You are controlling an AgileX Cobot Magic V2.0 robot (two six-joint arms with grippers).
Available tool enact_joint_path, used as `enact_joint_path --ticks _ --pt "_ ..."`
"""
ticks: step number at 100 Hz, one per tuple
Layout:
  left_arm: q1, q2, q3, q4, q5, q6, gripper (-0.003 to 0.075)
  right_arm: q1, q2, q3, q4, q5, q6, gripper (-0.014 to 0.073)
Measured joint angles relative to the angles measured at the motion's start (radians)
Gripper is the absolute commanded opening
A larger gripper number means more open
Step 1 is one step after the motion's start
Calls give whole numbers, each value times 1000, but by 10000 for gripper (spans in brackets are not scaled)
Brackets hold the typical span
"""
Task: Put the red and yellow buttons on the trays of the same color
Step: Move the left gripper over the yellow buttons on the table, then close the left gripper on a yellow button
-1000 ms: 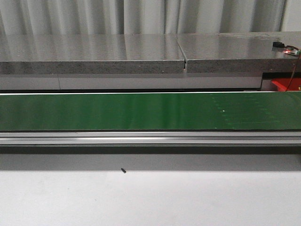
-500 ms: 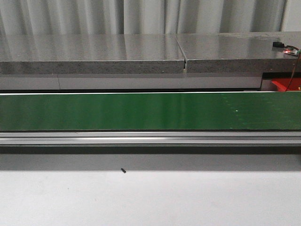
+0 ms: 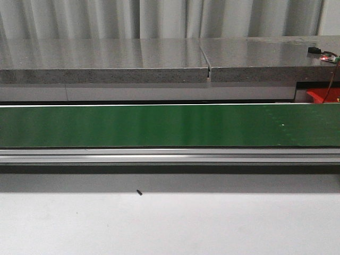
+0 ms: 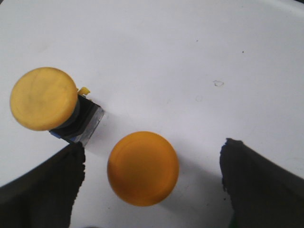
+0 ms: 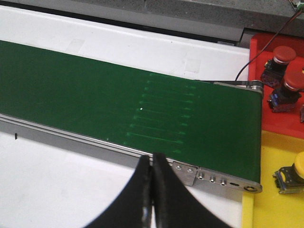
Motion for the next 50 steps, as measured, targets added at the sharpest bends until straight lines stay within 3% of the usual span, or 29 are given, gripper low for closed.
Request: enact_joint_path --ticks 50 --pt "0 0 0 8 -6 0 552 0 0 0 0 0 0 -109"
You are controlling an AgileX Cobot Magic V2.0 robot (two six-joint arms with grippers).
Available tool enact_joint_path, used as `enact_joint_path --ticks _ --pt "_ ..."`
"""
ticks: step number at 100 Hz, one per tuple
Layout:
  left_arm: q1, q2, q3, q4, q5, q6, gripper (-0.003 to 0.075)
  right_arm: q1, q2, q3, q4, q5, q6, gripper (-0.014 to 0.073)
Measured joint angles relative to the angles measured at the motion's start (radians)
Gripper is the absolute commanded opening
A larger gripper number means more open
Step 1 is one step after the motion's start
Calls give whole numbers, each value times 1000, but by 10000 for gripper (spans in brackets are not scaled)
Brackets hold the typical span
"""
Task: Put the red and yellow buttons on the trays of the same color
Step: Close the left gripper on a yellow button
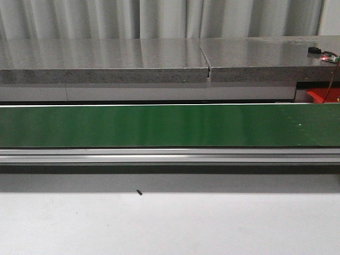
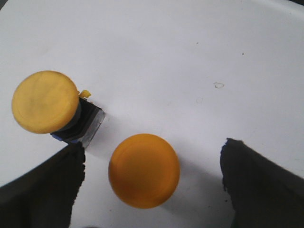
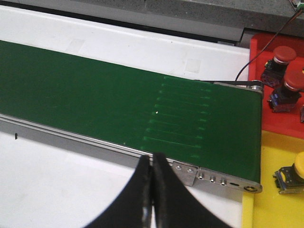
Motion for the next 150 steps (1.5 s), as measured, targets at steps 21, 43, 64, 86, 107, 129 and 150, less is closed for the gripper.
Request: enact_joint_path --ticks 21,43,64,86,107,129,150 --pt "0 9 0 8 0 0 549 0 0 0 0 0 0 -109" --pt "0 34 -1 11 2 0 543 0 0 0 0 0 0 -109" --pt "0 39 -1 11 0 0 430 0 0 0 0 0 0 -109" --pt "0 47 -1 26 -6 0 115 0 0 0 0 0 0 -109" --pt "0 37 -1 47 -3 0 -11 0 0 0 0 0 0 -109" --pt "0 -73 -1 49 72 0 -11 0 0 0 0 0 0 -109" --pt "-5 -245 46 49 134 0 -11 0 0 0 0 0 0 -109"
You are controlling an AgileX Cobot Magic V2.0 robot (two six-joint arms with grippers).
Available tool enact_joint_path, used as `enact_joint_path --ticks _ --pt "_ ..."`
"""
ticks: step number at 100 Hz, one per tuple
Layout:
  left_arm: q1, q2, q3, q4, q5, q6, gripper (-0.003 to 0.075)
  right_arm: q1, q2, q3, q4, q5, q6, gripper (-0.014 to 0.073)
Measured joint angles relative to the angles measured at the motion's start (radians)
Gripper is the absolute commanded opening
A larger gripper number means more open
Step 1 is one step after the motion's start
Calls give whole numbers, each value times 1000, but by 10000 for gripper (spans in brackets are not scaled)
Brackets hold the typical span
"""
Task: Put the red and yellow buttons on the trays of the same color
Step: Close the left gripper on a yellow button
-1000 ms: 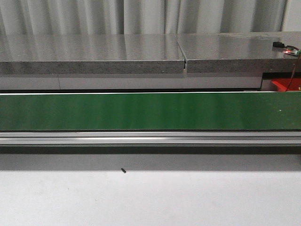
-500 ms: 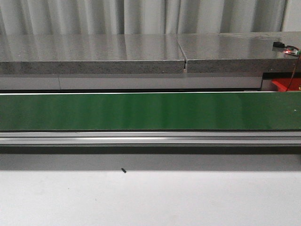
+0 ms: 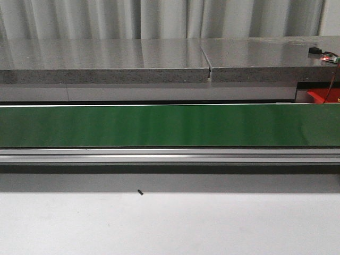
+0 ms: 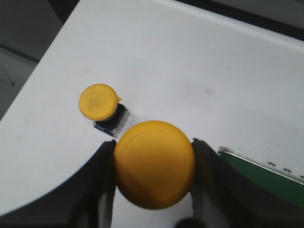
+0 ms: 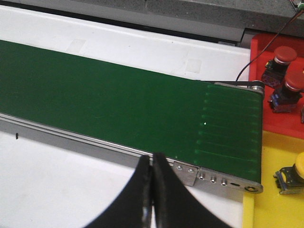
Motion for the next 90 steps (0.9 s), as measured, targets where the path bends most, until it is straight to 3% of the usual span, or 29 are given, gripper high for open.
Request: enact_joint_path --ticks 36,57,90 --pt "-131 -242 178 -42 38 0 -11 0 0 0 0 0 0 -109" --pt "-197 -241 215 -42 35 0 -11 0 0 0 0 0 0 -109" --pt "-207 -167 221 -42 23 12 -11 0 0 0 0 0 0 -109"
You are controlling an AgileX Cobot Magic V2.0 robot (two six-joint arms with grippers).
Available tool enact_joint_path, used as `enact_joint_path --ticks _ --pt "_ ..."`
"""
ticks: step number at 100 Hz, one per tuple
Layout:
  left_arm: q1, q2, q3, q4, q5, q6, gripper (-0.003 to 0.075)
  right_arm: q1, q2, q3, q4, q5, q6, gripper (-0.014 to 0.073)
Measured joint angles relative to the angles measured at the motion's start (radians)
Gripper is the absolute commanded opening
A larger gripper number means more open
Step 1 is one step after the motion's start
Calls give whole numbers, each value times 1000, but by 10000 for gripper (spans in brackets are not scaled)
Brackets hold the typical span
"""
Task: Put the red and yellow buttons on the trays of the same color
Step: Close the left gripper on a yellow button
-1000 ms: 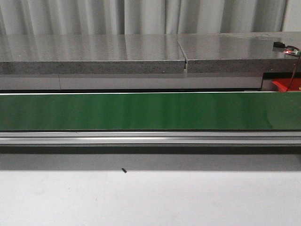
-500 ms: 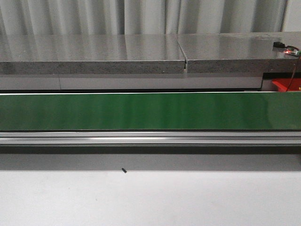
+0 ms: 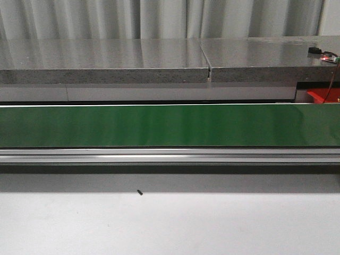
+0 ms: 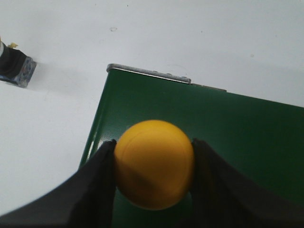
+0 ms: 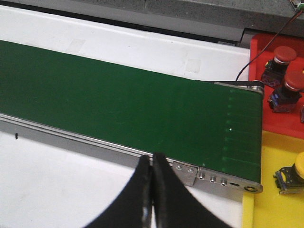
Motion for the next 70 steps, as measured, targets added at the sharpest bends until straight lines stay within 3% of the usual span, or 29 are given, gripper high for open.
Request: enact_joint_path --ticks 18,25,34,46,54,59,70 --pt "0 46 2 0 0 5 -4 0 0 0 0 0 0 -109" --pt "0 50 2 -2 -11 5 39 0 0 0 0 0 0 -109" --pt "-2 52 2 -5 -16 7 181 0 0 0 0 0 0 -109" --pt "-2 52 2 -5 -18 13 497 0 0 0 0 0 0 -109" --pt "-2 50 2 -12 -18 15 638 0 0 0 0 0 0 -109" --pt "-2 43 2 -20 -18 15 677 0 0 0 0 0 0 -109" --pt "-2 5 2 -33 -18 15 678 0 0 0 0 0 0 -109"
